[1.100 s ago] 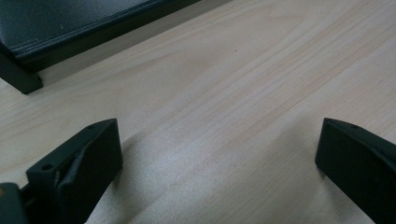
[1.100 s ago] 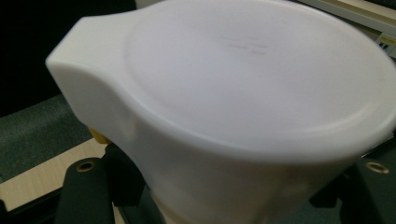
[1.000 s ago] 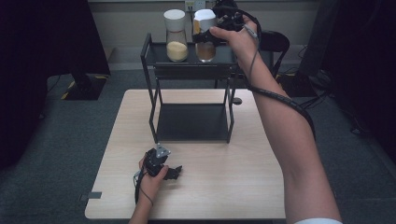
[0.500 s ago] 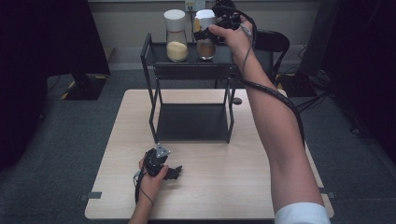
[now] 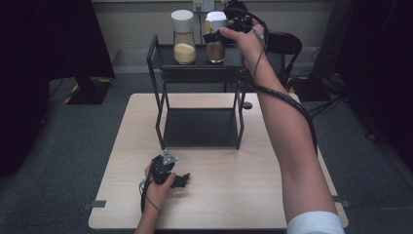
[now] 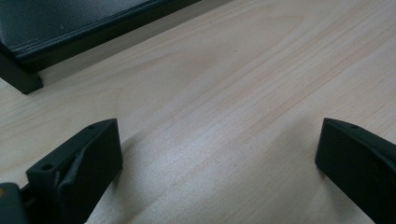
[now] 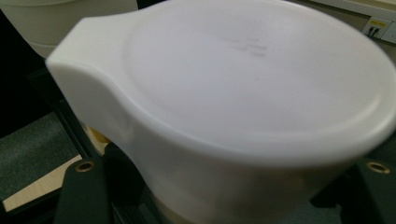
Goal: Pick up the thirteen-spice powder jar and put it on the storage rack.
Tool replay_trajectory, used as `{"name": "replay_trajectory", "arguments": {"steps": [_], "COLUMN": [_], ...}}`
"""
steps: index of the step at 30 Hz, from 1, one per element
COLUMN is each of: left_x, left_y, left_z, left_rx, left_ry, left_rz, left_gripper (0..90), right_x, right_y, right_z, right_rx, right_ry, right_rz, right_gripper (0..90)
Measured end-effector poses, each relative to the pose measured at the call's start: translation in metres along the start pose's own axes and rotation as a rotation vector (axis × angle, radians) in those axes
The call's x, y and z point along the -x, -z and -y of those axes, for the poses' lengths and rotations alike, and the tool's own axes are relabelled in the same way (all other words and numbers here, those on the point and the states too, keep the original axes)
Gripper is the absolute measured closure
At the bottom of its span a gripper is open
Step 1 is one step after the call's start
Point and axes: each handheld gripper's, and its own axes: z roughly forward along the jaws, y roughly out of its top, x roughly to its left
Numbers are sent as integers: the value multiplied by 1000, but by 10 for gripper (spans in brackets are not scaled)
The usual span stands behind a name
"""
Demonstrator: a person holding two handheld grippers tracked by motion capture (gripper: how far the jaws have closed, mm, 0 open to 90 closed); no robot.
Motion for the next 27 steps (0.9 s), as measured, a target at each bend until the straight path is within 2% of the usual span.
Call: {"name": "replay_trajectory", "arguments": {"steps": [6, 10, 11, 16, 21, 25, 27], "left_x": [0, 0, 0, 0, 0, 0, 0], "left_y": [0, 0, 0, 0, 0, 0, 0], "left_z": [0, 0, 0, 0, 0, 0, 0], "left_rx": [0, 0, 0, 0, 0, 0, 0], "left_ry": [0, 0, 0, 0, 0, 0, 0], "left_rz": [0, 0, 0, 0, 0, 0, 0], "left_gripper": [0, 0, 0, 0, 0, 0, 0], "right_x": [-4, -10, -11, -15, -21, -24, -24], "right_y": [-2, -4, -3, 1, 7, 10, 13], "right_z": [-6, -8, -7, -8, -6, -4, -1], "right_rx": [-27, -40, -35, -43, -44, -57, -45], "right_ry": [17, 16, -5, -6, -2, -21, -29], "right_rz": [3, 22, 31, 51, 66, 77, 77], "right_gripper": [276, 177, 98, 41, 17, 10, 6]}}
